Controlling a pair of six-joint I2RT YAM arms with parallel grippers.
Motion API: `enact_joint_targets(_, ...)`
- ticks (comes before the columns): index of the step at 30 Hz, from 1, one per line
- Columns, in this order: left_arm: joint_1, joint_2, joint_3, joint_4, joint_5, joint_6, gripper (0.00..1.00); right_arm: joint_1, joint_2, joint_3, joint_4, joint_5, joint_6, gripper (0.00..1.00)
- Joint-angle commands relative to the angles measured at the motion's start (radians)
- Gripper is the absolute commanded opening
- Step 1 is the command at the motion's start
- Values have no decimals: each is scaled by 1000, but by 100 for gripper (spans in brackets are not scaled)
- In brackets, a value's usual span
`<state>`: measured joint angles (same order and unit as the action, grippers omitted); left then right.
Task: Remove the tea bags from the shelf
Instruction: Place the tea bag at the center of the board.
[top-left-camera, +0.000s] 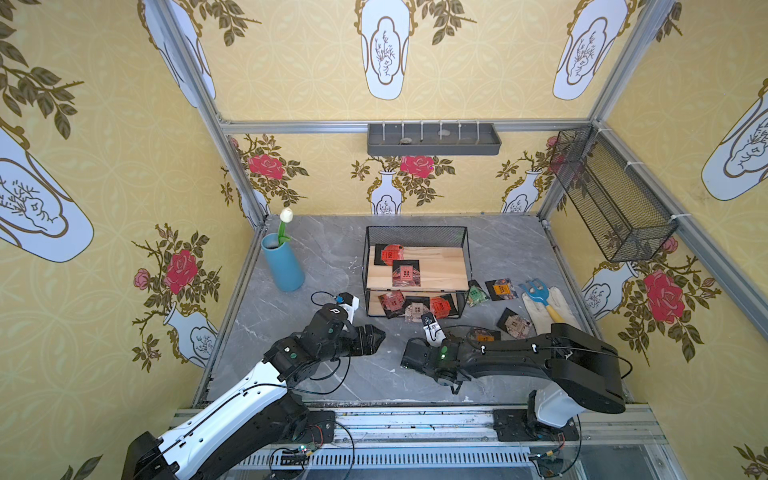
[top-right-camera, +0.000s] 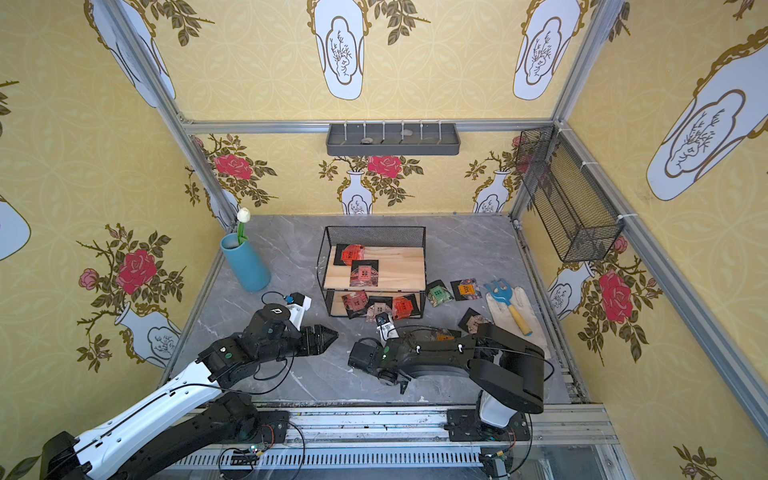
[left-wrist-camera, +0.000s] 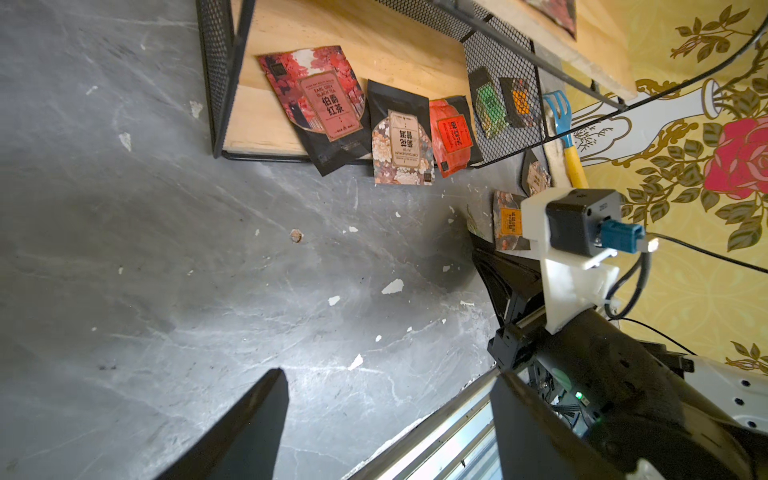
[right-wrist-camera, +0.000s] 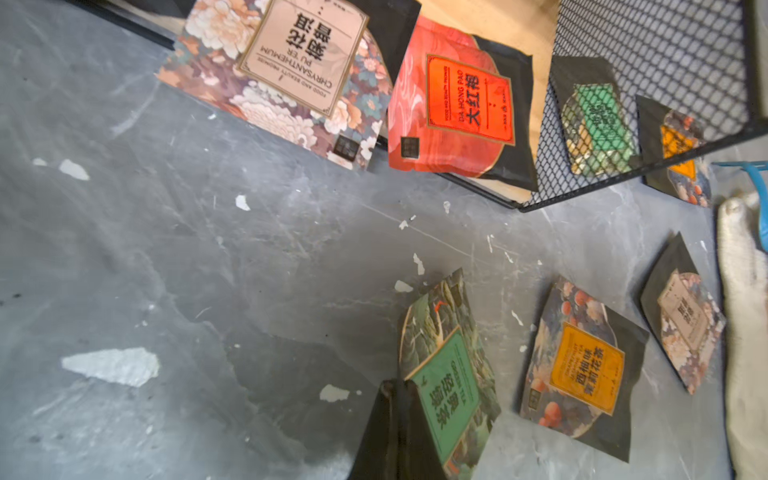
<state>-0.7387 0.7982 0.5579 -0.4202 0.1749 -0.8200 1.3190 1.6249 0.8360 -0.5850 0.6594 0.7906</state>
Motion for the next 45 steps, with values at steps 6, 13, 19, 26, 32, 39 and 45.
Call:
enact_joint_targets(6, 1, -1, -9, 11, -13, 2, 86, -13, 13, -16, 42, -14, -19, 0)
enact_joint_targets(13, 2, -2, -10, 9, -14, 2, 86, -14, 18, -15, 30, -22, -8, 7)
enact_joint_targets(19, 4, -13, -12, 3, -17, 2, 86, 18, -5, 11, -3, 3, -14, 22)
enact_joint_targets(26, 4, -28, -16, -2, -20, 1, 86, 36, -19, 33, -40, 25, -14, 37)
enact_joint_targets(32, 5, -43, -18, -12, -25, 1, 86, 44, -42, 40, -26, 29, -35, 41)
enact_joint_targets(39, 6, -51, -21, -19, -26, 1, 86, 68, -104, 17, 55, 24, -167, 44)
enact_joint_targets(45, 7, -61, -13, -33, -27, 2, 86, 69, -236, -17, 174, -37, -357, 49)
